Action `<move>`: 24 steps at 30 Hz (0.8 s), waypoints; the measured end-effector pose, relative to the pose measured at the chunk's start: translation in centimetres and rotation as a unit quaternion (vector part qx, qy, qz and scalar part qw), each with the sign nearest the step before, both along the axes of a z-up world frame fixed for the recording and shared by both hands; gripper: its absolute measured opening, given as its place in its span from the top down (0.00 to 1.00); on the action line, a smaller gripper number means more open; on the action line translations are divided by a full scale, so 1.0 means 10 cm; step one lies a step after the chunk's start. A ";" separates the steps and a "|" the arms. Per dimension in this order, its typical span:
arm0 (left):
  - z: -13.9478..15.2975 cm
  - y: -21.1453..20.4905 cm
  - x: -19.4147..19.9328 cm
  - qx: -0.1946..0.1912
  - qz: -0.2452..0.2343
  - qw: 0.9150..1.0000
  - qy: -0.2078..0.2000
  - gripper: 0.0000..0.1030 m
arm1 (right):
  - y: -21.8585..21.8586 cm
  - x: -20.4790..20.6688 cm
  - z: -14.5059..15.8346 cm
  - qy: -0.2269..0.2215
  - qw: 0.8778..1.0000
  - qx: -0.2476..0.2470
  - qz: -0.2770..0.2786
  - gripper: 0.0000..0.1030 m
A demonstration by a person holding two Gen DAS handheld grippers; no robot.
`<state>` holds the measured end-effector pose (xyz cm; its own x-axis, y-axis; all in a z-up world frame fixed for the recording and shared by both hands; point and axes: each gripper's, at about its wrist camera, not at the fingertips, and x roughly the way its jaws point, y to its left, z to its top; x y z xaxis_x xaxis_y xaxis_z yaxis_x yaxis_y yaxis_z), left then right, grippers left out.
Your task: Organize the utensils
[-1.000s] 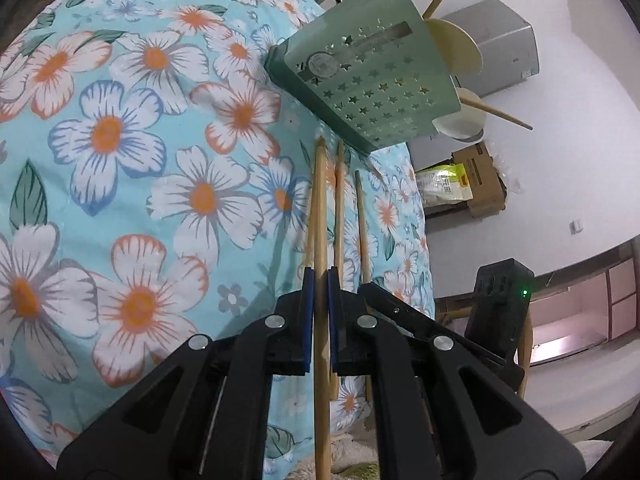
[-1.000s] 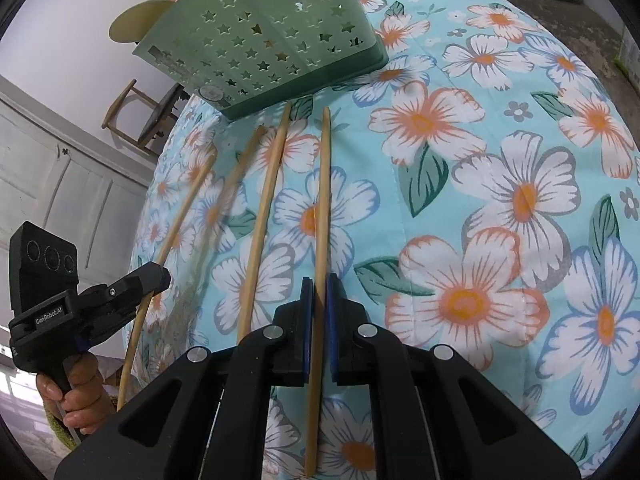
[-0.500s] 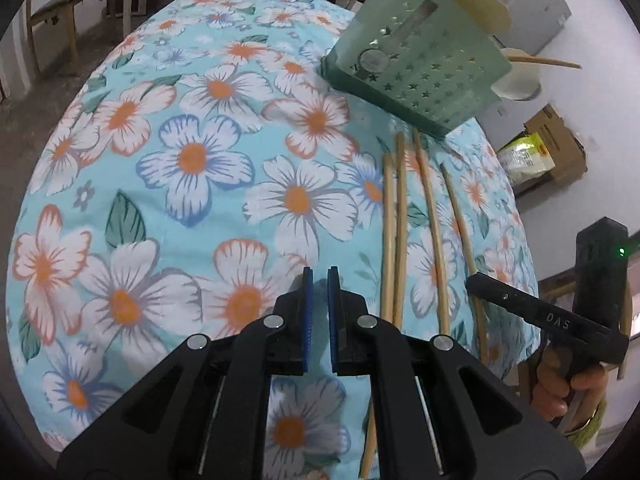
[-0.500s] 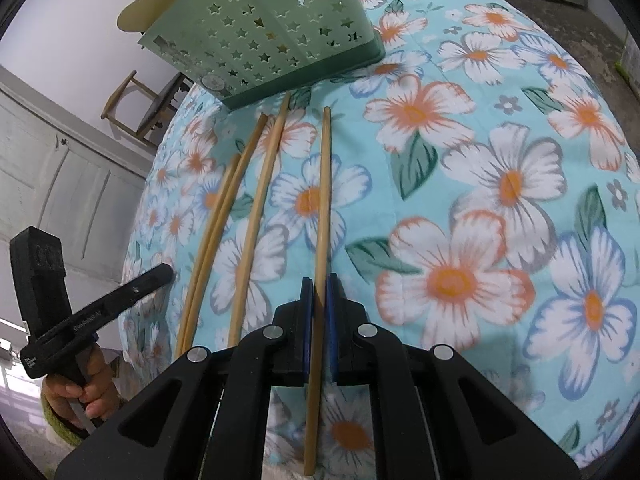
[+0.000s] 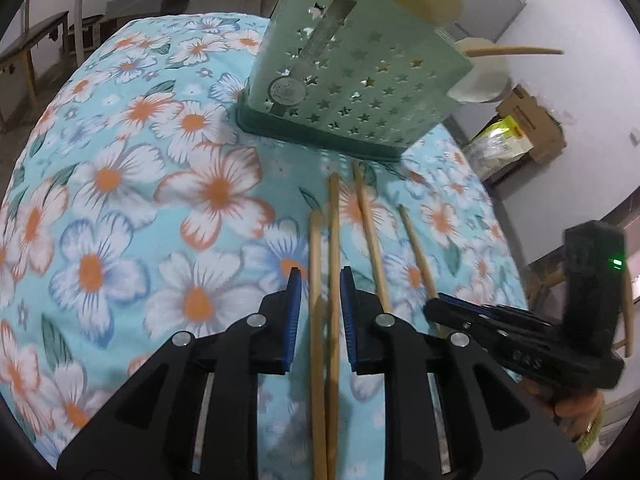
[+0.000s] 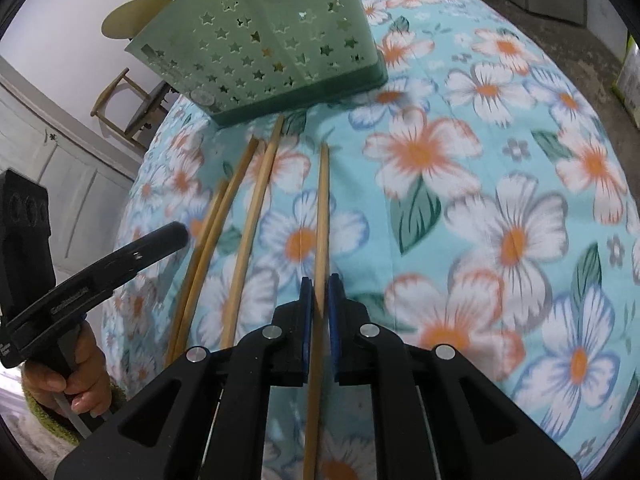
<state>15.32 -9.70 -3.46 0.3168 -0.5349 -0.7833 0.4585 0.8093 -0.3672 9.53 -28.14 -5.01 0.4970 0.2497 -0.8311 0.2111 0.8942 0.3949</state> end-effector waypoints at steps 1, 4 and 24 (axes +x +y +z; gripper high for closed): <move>-0.02 -0.03 0.03 0.007 0.000 1.000 0.001 0.83 | 0.00 0.01 0.00 -0.001 1.000 -0.004 0.000 0.92; -0.07 -0.12 0.10 0.027 -0.003 1.000 0.001 0.83 | 0.00 0.08 0.00 -0.005 1.000 -0.011 0.000 0.92; -0.14 0.13 0.18 0.079 0.014 0.997 0.004 0.94 | 0.02 0.10 -0.01 0.004 0.999 -0.022 0.028 0.92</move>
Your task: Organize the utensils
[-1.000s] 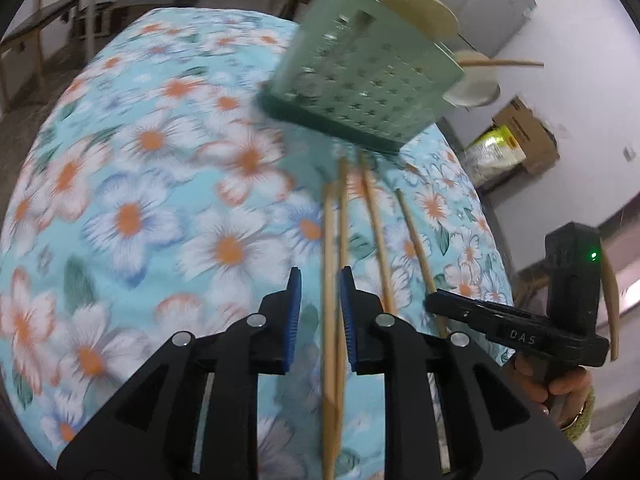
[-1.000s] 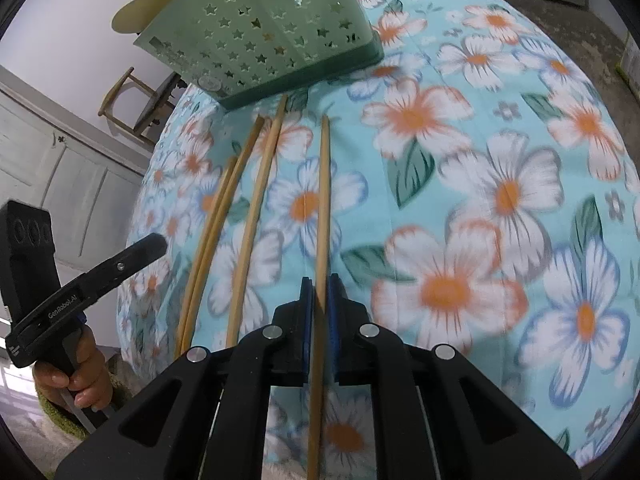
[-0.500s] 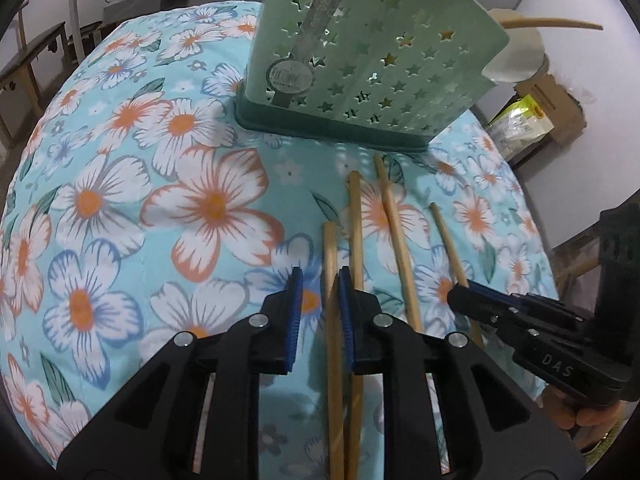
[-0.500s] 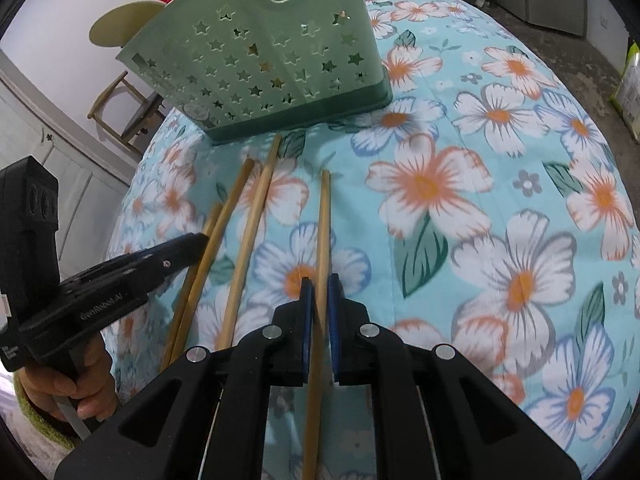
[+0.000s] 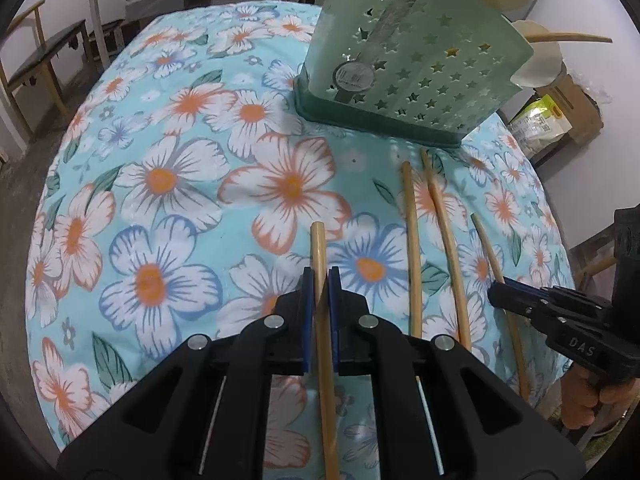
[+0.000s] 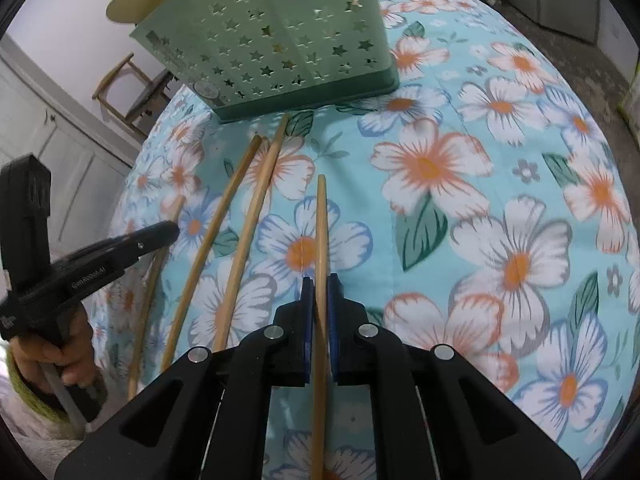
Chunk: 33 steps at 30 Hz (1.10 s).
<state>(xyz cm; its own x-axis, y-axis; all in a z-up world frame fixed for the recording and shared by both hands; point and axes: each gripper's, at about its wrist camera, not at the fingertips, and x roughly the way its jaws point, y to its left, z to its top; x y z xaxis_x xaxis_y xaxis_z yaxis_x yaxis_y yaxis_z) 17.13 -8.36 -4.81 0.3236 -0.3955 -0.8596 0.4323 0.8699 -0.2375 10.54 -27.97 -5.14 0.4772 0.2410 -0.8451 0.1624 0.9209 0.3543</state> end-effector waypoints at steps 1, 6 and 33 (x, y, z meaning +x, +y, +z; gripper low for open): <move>0.00 0.00 0.02 -0.002 0.000 1.000 0.003 0.93 | 0.00 0.03 -0.01 -0.001 1.000 0.001 0.000 0.92; -0.04 -0.03 0.15 -0.021 0.009 1.000 0.019 0.91 | -0.02 0.15 -0.04 -0.016 1.000 0.009 -0.013 0.93; 1.29 0.38 0.00 -0.141 0.005 0.987 -0.077 0.95 | -0.09 0.02 0.32 -0.071 0.997 0.015 -0.037 0.94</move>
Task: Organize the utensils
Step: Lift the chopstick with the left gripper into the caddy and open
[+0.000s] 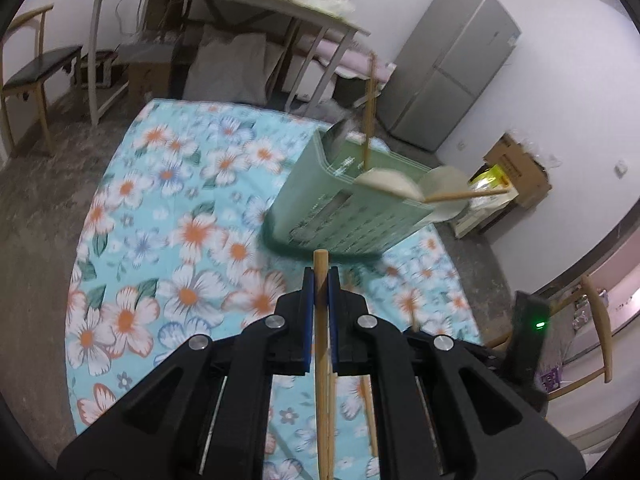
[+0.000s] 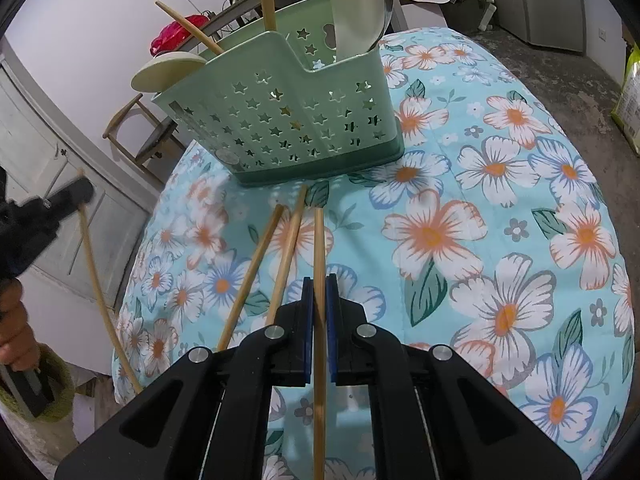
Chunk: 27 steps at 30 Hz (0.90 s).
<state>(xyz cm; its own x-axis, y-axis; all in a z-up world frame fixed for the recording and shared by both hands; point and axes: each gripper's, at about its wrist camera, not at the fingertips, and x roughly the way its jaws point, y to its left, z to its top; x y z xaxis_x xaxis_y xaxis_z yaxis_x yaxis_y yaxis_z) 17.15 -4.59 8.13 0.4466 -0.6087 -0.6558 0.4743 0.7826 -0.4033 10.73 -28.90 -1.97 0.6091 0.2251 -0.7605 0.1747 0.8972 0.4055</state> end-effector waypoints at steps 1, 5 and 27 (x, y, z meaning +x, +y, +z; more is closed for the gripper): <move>0.04 -0.01 -0.02 -0.002 -0.002 1.000 -0.005 0.95 | 0.00 0.00 0.00 0.000 1.000 0.000 0.000 0.94; 0.23 -0.09 -0.05 -0.016 -0.014 0.999 -0.028 0.95 | -0.01 -0.01 -0.01 0.001 1.000 0.002 -0.003 0.94; 1.66 -0.92 0.08 -0.130 0.007 0.943 -0.305 0.95 | -0.14 -0.03 0.03 -0.004 1.000 0.012 -0.019 0.94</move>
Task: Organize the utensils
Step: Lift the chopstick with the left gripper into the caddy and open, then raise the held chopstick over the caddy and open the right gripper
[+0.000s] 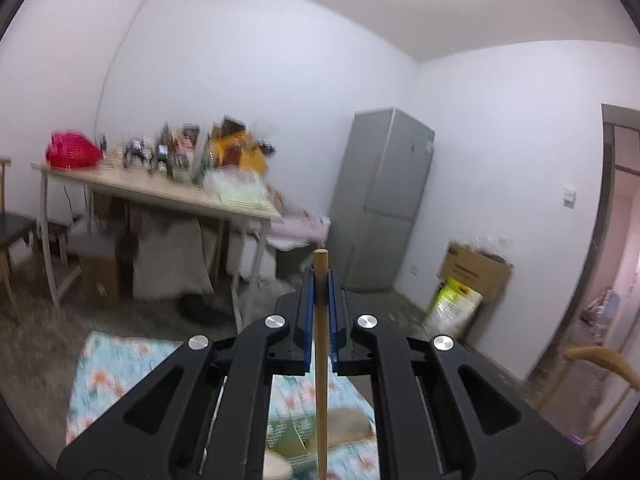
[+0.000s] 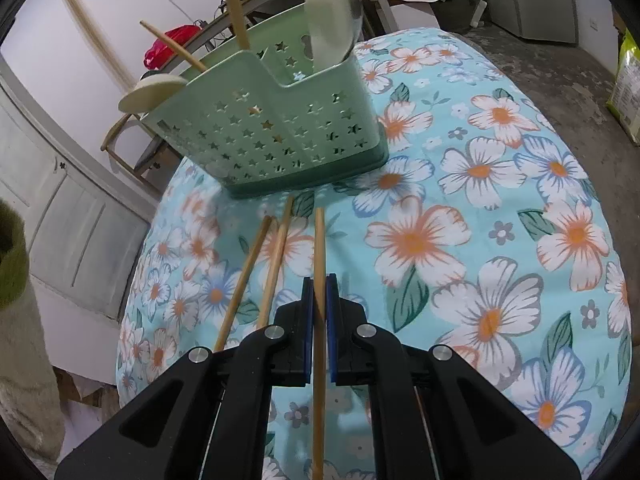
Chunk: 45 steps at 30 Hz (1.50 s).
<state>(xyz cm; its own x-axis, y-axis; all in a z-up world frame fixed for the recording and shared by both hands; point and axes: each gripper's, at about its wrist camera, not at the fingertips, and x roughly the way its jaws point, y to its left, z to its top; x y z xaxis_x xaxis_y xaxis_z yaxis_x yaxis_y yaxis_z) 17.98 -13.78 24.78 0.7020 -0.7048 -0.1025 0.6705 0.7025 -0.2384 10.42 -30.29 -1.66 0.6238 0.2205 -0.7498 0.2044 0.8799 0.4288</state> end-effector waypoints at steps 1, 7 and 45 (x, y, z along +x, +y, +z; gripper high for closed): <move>0.02 -0.05 0.03 -0.002 0.011 1.000 -0.011 0.95 | -0.01 0.00 0.00 0.000 1.000 0.001 -0.001 0.94; -0.10 -0.35 0.23 0.010 0.056 0.998 -0.038 0.95 | -0.04 0.02 -0.01 0.000 1.000 0.005 -0.004 0.94; -2.13 0.73 -0.46 0.190 0.103 0.955 0.202 0.18 | 0.04 -0.23 0.45 -0.070 0.997 -0.021 0.022 0.94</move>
